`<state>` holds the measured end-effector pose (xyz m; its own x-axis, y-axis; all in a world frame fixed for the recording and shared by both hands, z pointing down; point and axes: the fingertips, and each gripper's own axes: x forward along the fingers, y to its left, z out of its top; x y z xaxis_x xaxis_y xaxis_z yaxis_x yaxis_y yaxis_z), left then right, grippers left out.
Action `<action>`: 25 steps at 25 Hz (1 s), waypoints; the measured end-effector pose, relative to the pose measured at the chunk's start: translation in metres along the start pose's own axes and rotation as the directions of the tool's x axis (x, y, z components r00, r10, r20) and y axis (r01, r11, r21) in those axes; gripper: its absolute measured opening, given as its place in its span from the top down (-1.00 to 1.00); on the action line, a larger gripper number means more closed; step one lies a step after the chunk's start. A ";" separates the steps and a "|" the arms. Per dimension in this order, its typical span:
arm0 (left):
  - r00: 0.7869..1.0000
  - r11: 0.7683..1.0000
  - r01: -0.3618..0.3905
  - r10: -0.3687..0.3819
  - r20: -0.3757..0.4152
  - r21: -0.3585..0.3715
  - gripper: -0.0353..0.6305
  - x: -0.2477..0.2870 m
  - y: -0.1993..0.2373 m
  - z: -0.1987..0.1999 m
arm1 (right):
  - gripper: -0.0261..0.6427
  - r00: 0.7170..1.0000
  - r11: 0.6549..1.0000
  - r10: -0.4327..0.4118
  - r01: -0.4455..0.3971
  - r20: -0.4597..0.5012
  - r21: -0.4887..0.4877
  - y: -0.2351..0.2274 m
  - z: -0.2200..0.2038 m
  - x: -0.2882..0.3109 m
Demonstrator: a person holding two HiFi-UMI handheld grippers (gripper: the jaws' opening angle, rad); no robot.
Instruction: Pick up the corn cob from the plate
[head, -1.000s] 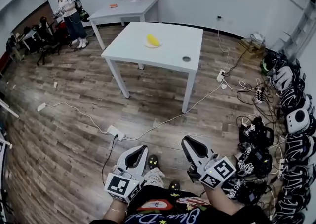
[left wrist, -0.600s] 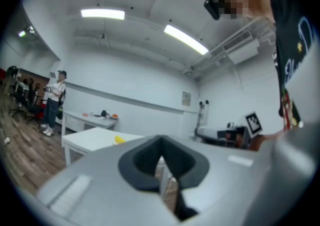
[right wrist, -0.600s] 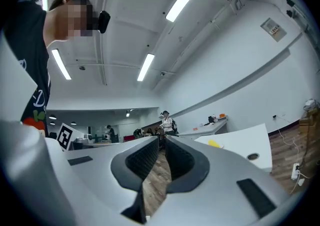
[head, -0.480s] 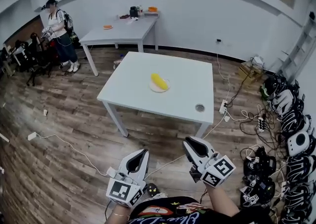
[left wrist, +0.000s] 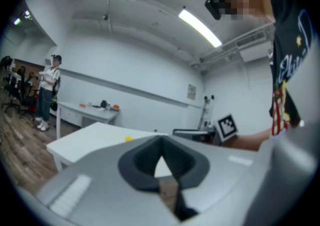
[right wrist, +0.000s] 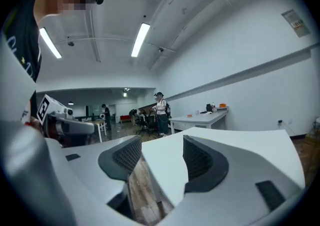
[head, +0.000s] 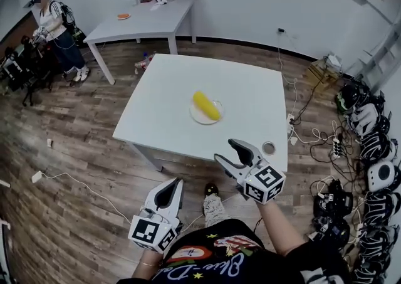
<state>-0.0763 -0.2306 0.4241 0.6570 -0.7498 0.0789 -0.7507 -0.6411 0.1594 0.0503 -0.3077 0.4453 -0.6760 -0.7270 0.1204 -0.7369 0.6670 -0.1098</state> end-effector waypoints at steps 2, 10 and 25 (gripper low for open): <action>0.999 0.999 -0.041 0.041 0.009 0.022 0.89 0.026 0.033 0.014 | 0.21 0.999 0.998 -0.020 0.018 -0.032 -0.054 -0.043 0.000 0.044; 0.987 0.990 -0.140 0.138 0.077 0.022 0.89 0.123 0.139 0.057 | 0.14 0.960 0.984 -0.034 -0.016 -0.278 -0.175 -0.156 -0.049 0.185; 1.000 0.997 0.017 -0.017 0.009 -0.078 0.89 0.215 0.225 0.075 | 0.10 0.791 0.980 -0.110 -0.013 -0.602 -0.197 -0.200 -0.130 0.269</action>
<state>-0.1091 -0.5477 0.4032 0.6686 -0.7406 0.0670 -0.7316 -0.6391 0.2374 0.0162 -0.6156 0.6275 -0.4533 -0.5508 0.7008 -0.7136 0.6954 0.0850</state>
